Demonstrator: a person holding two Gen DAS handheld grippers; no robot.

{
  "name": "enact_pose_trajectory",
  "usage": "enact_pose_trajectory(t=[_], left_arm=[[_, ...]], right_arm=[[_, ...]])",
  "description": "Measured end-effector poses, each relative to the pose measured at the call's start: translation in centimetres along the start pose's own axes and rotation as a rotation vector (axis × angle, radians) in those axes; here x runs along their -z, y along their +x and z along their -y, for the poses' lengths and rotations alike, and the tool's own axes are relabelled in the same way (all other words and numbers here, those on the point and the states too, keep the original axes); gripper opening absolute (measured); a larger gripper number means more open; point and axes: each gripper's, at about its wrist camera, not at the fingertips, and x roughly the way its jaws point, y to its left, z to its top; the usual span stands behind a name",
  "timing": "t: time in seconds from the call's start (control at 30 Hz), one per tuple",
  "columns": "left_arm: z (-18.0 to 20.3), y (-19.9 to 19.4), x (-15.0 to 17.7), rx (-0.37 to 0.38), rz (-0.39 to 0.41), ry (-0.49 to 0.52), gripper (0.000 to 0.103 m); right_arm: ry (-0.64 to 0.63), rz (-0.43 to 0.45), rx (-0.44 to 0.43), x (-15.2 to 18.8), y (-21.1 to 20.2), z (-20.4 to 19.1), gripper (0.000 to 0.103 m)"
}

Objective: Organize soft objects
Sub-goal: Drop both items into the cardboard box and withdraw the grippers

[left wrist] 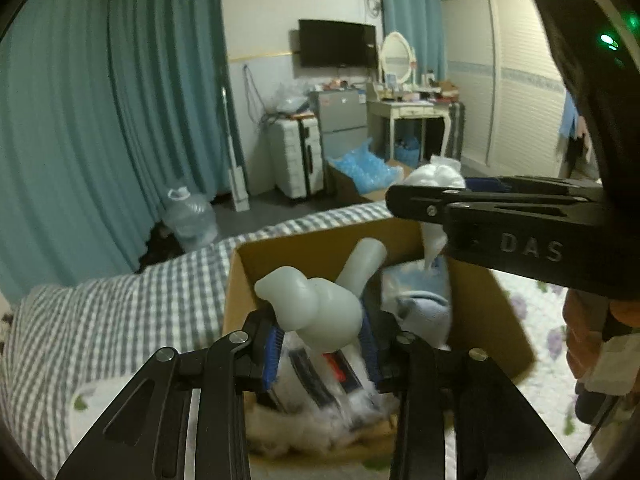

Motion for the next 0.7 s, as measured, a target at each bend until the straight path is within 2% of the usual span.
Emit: enact_pose_trajectory(t=[0.03,0.07,0.1,0.13,0.17,0.27,0.4,0.57,0.7], left_arm=[[-0.1,0.9,0.0,-0.003,0.002,0.016,0.041],[-0.2,1.4,0.1,0.005,0.007,0.027,0.043],[-0.2,1.8,0.1,0.004,0.010,0.034,0.049],[-0.1,2.3,0.2,0.002,0.011,0.039,0.063],[-0.1,2.8,0.3,0.000,0.004,0.040,0.068],[-0.6,3.7,0.4,0.005,-0.024,-0.002,0.068],[-0.9,2.4,0.2,-0.038,0.000,-0.020,0.068],[-1.0,-3.0,-1.7,-0.067,0.063,-0.027,0.069],[-0.6,-10.4,-3.8,-0.095,0.186,-0.016,0.072]], right_arm=[[0.005,0.001,0.005,0.0,0.6,0.3,0.068],[0.019,0.008,0.013,0.0,1.1,0.7,0.087],[0.027,0.012,0.019,-0.1,1.4,1.1,0.092],[0.036,0.018,0.035,-0.1,1.5,1.4,0.092],[0.040,0.022,0.045,-0.1,1.4,1.8,0.092],[0.039,0.028,0.079,0.2,0.6,2.5,0.093],[0.035,0.044,0.119,-0.1,-2.3,3.1,0.093],[0.010,0.123,0.180,-1.9,-10.5,1.7,0.093],[-0.041,0.202,0.220,-3.6,-18.9,-1.3,0.093]])
